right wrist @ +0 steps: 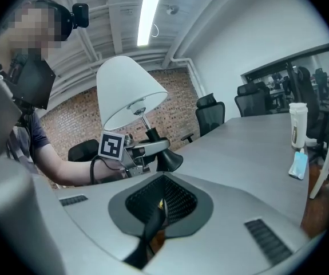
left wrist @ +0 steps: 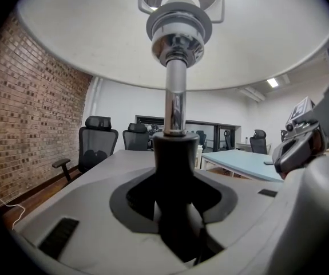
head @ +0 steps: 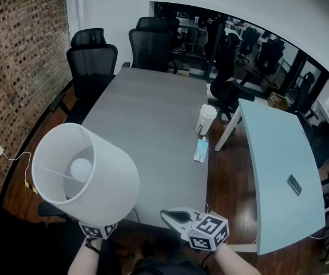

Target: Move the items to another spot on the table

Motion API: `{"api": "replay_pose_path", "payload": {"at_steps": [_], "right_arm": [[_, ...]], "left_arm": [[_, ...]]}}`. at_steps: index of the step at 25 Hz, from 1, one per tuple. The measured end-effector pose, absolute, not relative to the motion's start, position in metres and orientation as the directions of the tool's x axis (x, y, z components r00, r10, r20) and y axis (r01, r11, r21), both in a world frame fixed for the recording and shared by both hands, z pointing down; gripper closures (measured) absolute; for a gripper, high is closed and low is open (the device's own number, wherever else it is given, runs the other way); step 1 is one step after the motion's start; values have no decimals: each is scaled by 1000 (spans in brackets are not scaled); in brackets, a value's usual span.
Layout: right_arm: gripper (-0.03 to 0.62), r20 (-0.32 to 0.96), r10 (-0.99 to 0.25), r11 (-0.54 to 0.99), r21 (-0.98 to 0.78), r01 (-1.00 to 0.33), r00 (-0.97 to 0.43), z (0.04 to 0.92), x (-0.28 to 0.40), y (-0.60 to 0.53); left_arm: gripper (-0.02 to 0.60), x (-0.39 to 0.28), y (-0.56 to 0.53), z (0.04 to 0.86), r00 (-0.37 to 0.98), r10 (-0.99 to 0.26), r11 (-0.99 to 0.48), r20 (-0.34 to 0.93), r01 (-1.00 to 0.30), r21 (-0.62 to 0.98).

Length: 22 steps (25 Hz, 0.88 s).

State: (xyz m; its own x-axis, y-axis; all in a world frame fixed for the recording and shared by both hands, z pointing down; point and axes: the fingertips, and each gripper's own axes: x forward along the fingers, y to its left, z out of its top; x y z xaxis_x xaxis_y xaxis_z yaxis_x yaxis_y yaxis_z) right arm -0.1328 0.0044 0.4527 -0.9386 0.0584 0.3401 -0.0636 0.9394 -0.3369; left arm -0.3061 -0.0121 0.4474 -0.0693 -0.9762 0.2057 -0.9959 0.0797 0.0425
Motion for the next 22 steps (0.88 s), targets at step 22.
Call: {"api": "replay_pose_path", "payload": {"at_steps": [22], "right_arm": [[585, 247, 18, 940, -333, -68, -969, 442, 3, -59]], "left_arm": [[426, -161, -75, 393, -32, -986, 39, 165, -999, 36]]}}
